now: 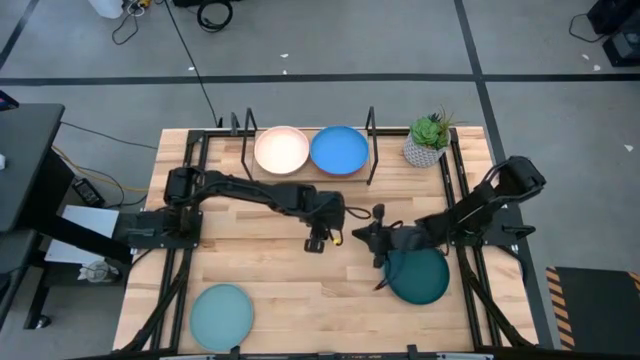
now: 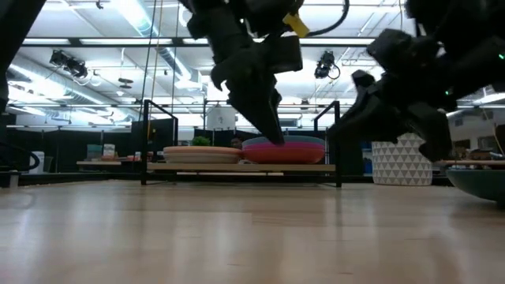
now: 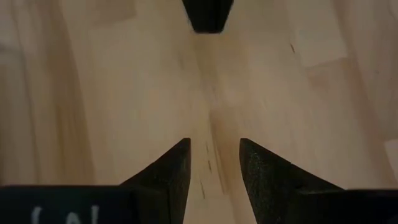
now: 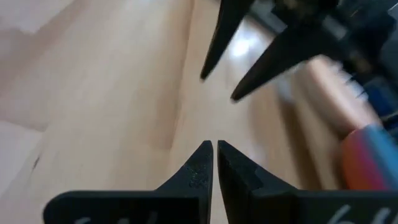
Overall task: Place and stack plates onto a shelf
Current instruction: Stack the dark green plate on top of the blue plate
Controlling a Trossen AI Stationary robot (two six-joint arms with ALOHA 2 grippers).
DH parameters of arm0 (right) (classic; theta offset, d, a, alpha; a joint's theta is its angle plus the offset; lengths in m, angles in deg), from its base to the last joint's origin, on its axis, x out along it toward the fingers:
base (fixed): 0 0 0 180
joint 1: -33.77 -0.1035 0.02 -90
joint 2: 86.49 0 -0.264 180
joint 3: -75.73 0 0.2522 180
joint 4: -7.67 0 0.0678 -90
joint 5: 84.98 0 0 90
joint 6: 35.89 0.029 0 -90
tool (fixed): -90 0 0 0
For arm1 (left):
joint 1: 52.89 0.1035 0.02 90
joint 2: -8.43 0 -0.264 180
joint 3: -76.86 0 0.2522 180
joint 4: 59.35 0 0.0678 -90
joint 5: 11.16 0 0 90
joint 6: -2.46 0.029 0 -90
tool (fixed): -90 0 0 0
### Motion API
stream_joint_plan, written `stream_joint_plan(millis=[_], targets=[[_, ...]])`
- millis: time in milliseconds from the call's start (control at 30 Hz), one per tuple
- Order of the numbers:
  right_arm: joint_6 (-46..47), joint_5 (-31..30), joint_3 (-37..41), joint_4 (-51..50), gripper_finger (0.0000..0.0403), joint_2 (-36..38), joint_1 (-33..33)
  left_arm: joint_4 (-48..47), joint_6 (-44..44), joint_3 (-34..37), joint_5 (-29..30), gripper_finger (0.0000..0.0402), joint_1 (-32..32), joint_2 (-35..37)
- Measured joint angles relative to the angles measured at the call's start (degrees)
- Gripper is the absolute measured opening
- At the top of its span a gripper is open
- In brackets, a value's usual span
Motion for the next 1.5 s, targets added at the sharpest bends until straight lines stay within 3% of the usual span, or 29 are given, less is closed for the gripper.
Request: stream_joint_plan(millis=[167, 333, 567, 733, 900, 1033, 1500], targets=[[9.4, 1.8, -8.4, -22.7, 0.0025, 1.6, 1.1, 9.5, 2.6, 8.6, -0.2, 0.0143, 0.3, 3.8], [15.4, 3.9, -15.0, -38.9, 0.0025, 2.7, 1.1, 17.6, 4.2, 16.5, -0.1, 0.0143, 0.4, 8.2], [24.9, 16.0, -27.4, -69.9, 0.0035, 2.9, 2.9, 27.7, 9.3, 24.9, -0.1, 0.0143, 0.7, 12.2], [26.4, 24.8, -32.7, -85.4, 0.0078, 3.1, 3.9, 30.5, 11.2, 28.1, 0.0, 0.0143, 1.5, 14.2], [28.8, 32.1, -34.9, -94.7, 0.0139, 2.2, 5.3, 31.9, 12.6, 30.2, -0.7, 0.0143, 1.4, 15.3], [28.8, 33.6, -34.2, -96.2, 0.0161, 1.3, 5.9, 40.6, 13.4, 34.6, -3.2, 0.0143, 1.7, 15.3], [23.3, 37.0, -34.1, -96.5, 0.0116, -7.0, 7.0, 64.2, 10.7, 47.1, -5.5, 0.0143, 2.0, 15.2]])
